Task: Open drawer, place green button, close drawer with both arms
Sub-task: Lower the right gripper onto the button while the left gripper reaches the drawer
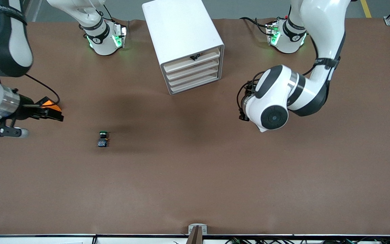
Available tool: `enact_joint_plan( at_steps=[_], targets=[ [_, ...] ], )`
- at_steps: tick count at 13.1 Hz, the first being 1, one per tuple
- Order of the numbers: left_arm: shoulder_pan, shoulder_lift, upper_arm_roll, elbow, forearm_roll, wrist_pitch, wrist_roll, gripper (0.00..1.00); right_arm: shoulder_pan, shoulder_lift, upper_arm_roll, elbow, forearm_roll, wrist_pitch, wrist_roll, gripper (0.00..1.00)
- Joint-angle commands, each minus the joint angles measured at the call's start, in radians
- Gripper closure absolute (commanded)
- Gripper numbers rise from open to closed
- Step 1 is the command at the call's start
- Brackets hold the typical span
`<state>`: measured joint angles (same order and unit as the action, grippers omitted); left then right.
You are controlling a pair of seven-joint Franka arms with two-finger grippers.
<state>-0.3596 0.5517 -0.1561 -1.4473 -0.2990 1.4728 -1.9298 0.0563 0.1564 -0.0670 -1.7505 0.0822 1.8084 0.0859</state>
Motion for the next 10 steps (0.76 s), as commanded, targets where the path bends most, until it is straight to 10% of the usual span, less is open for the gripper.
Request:
enact_joint_plan(
  at_steps=[1,6,10],
  targets=[
    [-0.012,0.034,0.003,0.03,-0.098,-0.022,-0.096,0.0,0.043,-0.049,-0.001,-0.162,0.016,0.151,0.069,0.0],
    [-0.021,0.166,0.004,0.021,-0.379,-0.025,-0.296,0.0,0.128,-0.009,-0.004,-0.337,-0.002,0.482,0.141,0.0],
    [-0.112,0.258,0.015,0.019,-0.427,-0.023,-0.448,0.2,0.119,0.126,-0.004,-0.336,-0.074,0.62,0.124,0.0]
  ],
)
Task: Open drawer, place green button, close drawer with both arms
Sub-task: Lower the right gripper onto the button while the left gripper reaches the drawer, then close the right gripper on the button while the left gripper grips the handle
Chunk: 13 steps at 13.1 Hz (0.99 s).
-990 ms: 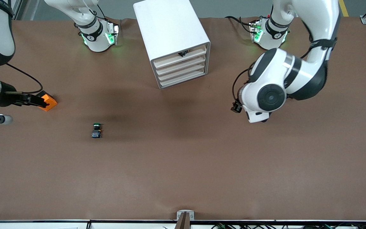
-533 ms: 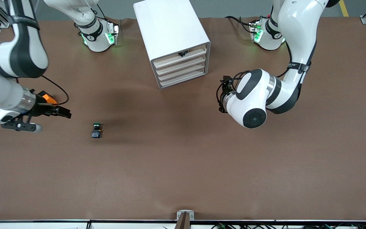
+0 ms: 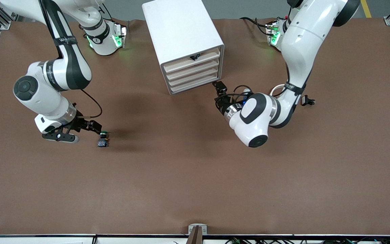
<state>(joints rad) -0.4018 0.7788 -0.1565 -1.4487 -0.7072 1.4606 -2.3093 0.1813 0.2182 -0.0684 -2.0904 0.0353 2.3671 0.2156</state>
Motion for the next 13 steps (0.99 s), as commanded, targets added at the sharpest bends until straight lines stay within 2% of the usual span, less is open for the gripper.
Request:
enact_joint_plan(
  at_steps=[1,5,9,10,13],
  targets=[
    [-0.089,0.046,0.017,0.021,-0.017,-0.011,-0.09,0.2,-0.008,0.097,-0.002,0.006,-0.037,0.098,-0.008,0.0],
    [-0.133,0.091,0.017,0.021,-0.018,-0.008,-0.093,0.23,0.001,0.213,-0.001,0.033,-0.04,0.17,-0.012,0.0],
    [-0.169,0.105,0.015,0.021,-0.044,0.015,-0.093,0.41,0.001,0.286,-0.002,0.033,-0.043,0.257,-0.016,0.0],
    [-0.181,0.109,0.015,0.021,-0.054,0.044,-0.096,0.49,0.0,0.297,-0.001,0.035,-0.043,0.273,-0.028,0.0],
    [-0.198,0.114,0.015,0.019,-0.066,0.067,-0.098,0.51,-0.005,0.32,-0.001,0.043,-0.041,0.291,-0.036,0.0]
  ],
)
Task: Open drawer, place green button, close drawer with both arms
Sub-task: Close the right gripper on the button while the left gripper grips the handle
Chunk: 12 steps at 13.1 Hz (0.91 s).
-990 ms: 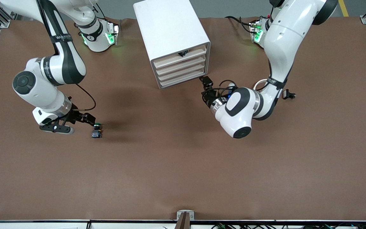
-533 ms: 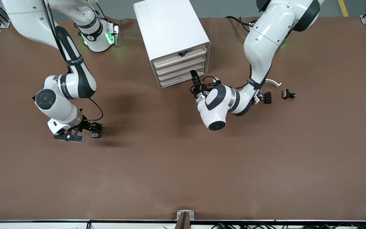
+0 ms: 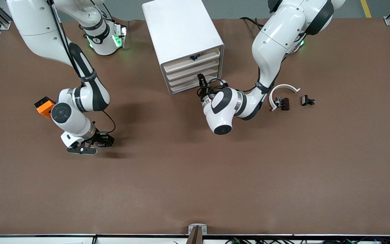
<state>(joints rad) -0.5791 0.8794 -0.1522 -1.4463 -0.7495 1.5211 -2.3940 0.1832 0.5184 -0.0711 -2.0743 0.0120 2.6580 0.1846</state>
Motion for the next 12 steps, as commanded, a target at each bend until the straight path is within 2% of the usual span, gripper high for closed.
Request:
enact_joint_plan(
  at_steps=[1,2,3,4,5,7,8,9,12],
  targets=[
    [-0.033,0.016,0.011,0.017,-0.022,0.008,-0.013,0.51,-0.008,0.02,0.002,0.025,-0.018,-0.001,-0.005,0.0],
    [-0.036,0.021,0.011,0.018,-0.022,0.013,-0.013,0.57,-0.008,0.022,0.002,0.023,-0.018,-0.004,-0.007,0.0],
    [-0.036,0.021,0.011,0.018,-0.022,0.024,-0.013,0.64,-0.008,0.022,0.002,0.023,-0.018,-0.009,-0.007,0.05],
    [-0.038,0.024,0.011,0.018,-0.022,0.033,-0.013,0.73,-0.005,0.025,0.002,0.022,-0.018,-0.012,-0.002,0.27],
    [-0.045,0.032,0.011,0.02,-0.022,0.04,-0.013,0.77,-0.004,0.028,0.002,0.022,-0.018,-0.012,0.004,0.43],
    [-0.051,0.035,0.011,0.021,-0.019,0.048,-0.011,0.79,-0.002,0.029,0.002,0.02,-0.017,-0.013,0.01,0.7],
    [-0.05,0.033,0.011,0.023,-0.021,0.051,-0.013,0.88,-0.002,0.029,0.002,0.019,-0.015,-0.015,0.012,0.82],
    [-0.048,0.033,0.013,0.024,-0.019,0.051,-0.013,0.92,-0.002,0.029,0.004,0.019,-0.015,-0.015,0.012,0.98],
    [-0.033,0.029,0.025,0.029,-0.021,0.082,-0.01,0.92,-0.002,0.028,0.004,0.022,-0.014,-0.018,0.007,1.0]
  ],
)
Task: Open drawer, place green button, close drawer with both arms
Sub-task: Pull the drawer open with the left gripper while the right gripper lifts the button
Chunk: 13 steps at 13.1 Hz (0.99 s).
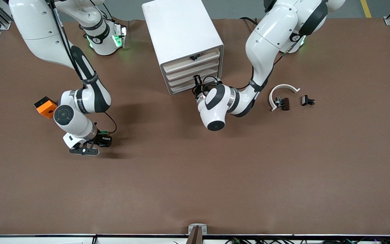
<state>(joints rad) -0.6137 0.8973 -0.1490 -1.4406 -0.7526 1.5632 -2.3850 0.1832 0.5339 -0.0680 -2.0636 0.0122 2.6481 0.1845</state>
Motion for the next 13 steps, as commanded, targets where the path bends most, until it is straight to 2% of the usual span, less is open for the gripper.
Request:
enact_joint_plan(
  at_steps=[1,4,7,8,9,10,11,12,13],
  targets=[
    [0.005,0.011,0.049,0.031,-0.022,0.043,-0.022,0.92,-0.002,0.009,0.0,0.016,-0.009,-0.017,0.006,1.0],
    [0.009,0.012,0.098,0.055,-0.025,0.066,-0.013,0.91,-0.004,-0.005,0.0,0.043,-0.001,-0.078,0.007,1.0],
    [0.052,0.012,0.108,0.075,-0.042,0.115,-0.011,0.9,0.004,-0.031,0.002,0.086,0.0,-0.181,0.106,1.0],
    [0.066,0.014,0.108,0.091,-0.044,0.124,-0.01,0.88,0.021,-0.044,0.011,0.098,0.0,-0.219,0.169,1.0],
    [0.074,0.014,0.108,0.097,-0.044,0.126,-0.008,0.81,0.041,-0.06,0.013,0.115,0.0,-0.253,0.237,1.0],
    [0.08,0.012,0.108,0.1,-0.044,0.127,0.004,0.7,0.065,-0.069,0.014,0.131,0.0,-0.288,0.294,1.0],
    [0.086,0.009,0.108,0.103,-0.044,0.127,0.007,0.32,0.093,-0.072,0.014,0.147,0.0,-0.328,0.358,1.0],
    [0.092,0.005,0.108,0.103,-0.044,0.127,0.007,0.0,0.12,-0.08,0.014,0.158,0.0,-0.348,0.419,1.0],
    [0.095,0.002,0.108,0.104,-0.044,0.127,0.007,0.0,0.148,-0.089,0.016,0.163,0.002,-0.358,0.475,1.0]
  ],
)
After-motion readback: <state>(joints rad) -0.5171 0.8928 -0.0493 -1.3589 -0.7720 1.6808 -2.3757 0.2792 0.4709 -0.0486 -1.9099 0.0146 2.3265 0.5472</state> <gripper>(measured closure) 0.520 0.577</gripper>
